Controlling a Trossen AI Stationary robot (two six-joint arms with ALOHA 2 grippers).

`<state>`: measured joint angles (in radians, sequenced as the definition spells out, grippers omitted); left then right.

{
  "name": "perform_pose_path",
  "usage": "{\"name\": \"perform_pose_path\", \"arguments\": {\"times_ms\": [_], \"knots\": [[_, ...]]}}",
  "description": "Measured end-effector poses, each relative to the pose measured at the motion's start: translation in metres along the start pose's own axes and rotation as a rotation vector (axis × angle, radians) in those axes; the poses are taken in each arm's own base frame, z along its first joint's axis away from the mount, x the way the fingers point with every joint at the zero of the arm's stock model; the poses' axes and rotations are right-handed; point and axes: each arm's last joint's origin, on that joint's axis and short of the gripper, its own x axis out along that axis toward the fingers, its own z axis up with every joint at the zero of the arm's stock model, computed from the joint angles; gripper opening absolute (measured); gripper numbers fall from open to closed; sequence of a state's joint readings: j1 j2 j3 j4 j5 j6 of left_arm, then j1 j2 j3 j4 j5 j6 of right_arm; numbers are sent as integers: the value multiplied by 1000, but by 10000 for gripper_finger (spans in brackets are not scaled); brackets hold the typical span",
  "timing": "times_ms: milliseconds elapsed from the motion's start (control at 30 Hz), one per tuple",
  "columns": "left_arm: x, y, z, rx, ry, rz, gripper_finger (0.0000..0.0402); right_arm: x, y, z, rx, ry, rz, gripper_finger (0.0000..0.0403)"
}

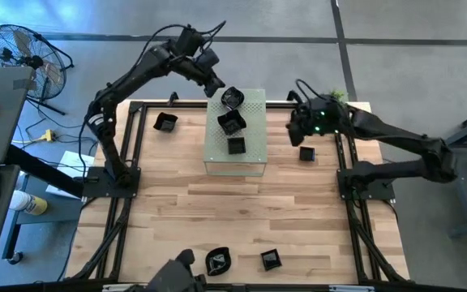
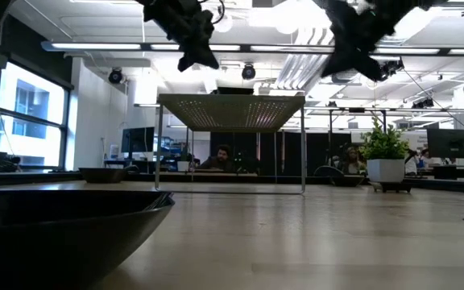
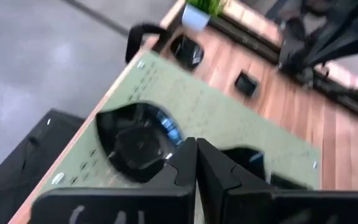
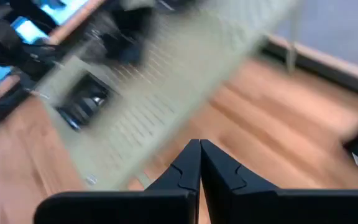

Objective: Pick & Place Mini shaped plates
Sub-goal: Stack the top black square plate on top of the black square plate on the shelf

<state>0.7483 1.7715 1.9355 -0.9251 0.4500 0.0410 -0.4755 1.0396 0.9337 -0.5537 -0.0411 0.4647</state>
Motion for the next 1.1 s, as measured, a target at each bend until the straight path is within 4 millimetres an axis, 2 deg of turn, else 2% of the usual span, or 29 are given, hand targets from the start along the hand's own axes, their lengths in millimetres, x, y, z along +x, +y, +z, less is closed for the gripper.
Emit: {"name": "perform_pose_path", "arguments": {"times_ms": [100, 233, 433, 533, 700, 900, 1100], "knots": [[8, -10, -5, -12, -78, 14, 1, 2, -20, -26, 68, 44, -32, 3], [14, -25, -20, -37, -189, 71, 0, 7, -42, -57, 176, 101, -62, 6], [7, -46, -59, -78, -328, 105, 0, 18, -66, -87, 358, 179, -118, 13], [2, -55, -82, -101, -354, 131, 0, 23, -76, -100, 435, 246, -149, 32], [-7, -65, -116, -146, -351, 180, 0, 25, -95, -126, 569, 336, -327, 89], [-23, -65, -145, -139, -389, 201, 0, 31, -109, -144, 655, 315, -386, 141], [-29, -63, -174, -110, -441, 177, 0, 39, -116, -153, 688, 237, -400, 138]]}}
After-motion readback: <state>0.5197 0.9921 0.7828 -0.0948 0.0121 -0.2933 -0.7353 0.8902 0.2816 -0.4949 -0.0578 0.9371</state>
